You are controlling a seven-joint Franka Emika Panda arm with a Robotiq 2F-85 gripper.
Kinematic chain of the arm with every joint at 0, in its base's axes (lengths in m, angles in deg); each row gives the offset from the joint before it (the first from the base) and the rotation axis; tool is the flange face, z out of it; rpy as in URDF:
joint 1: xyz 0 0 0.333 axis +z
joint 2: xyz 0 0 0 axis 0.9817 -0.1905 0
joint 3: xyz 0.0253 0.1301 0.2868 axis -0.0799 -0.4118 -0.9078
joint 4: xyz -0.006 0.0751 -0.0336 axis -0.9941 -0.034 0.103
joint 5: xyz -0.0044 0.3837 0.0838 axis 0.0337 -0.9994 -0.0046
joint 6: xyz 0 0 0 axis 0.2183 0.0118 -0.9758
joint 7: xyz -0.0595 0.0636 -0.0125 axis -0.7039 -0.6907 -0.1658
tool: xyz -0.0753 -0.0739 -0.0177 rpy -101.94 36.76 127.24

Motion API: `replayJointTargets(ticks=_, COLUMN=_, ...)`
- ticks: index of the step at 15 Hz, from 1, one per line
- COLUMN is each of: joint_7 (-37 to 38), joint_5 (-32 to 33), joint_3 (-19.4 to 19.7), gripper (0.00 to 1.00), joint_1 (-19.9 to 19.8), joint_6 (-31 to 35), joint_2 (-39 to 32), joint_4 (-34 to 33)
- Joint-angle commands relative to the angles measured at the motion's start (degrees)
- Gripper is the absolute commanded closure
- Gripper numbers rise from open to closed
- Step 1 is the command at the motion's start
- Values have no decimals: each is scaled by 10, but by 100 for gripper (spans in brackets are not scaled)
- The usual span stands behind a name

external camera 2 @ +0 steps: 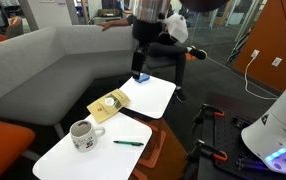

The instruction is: Pick up the pen from the table and put it in the cup.

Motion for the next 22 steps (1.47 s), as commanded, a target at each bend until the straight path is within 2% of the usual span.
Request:
replayJointTargets(ticks=1, joint_7=-79, joint_5=-54, joint_3=-3, gripper=0, joint_1=12, joint_6=-11, joint_2=-104, joint_4=-52)
replayJointTargets(ticks=3, joint_7=-103, joint_5=-66, joint_3=-13, gripper=0, joint_1=9, joint_6=-28, joint_2=-146, joint_4=-77)
replayJointTargets(ticks=4, joint_7=-73, joint_5=-49, joint_3=-14, gripper=0, joint_1=5, joint_6=-1, joint_2=-122, joint_4=-47)
replayJointTargets(ticks=6, joint_7=-81, joint_5=-50, joint_3=-18, gripper=0, joint_1=5, joint_6=-3, joint_2=-152, joint_4=-68)
replayJointTargets(ticks=11, joint_7=-82, joint_5=-50, joint_3=-18, gripper=0, joint_1=4, joint_6=-7, joint_2=-153, joint_4=-74)
replayJointTargets(ticks=12, joint_7=-101, joint_5=-53, joint_3=-19, gripper=0, joint_1=3, joint_6=-5, joint_2=-157, joint_4=-73)
replayJointTargets(ticks=17, joint_7=-96, joint_5=-29, joint_3=-39, gripper=0, joint_1=15, joint_6=16, joint_2=-241, joint_4=-93)
replayJointTargets(ticks=22, joint_7=-102, joint_5=-24, joint_3=-50, gripper=0, joint_1=10, joint_6=95, joint_2=-360, joint_4=-134)
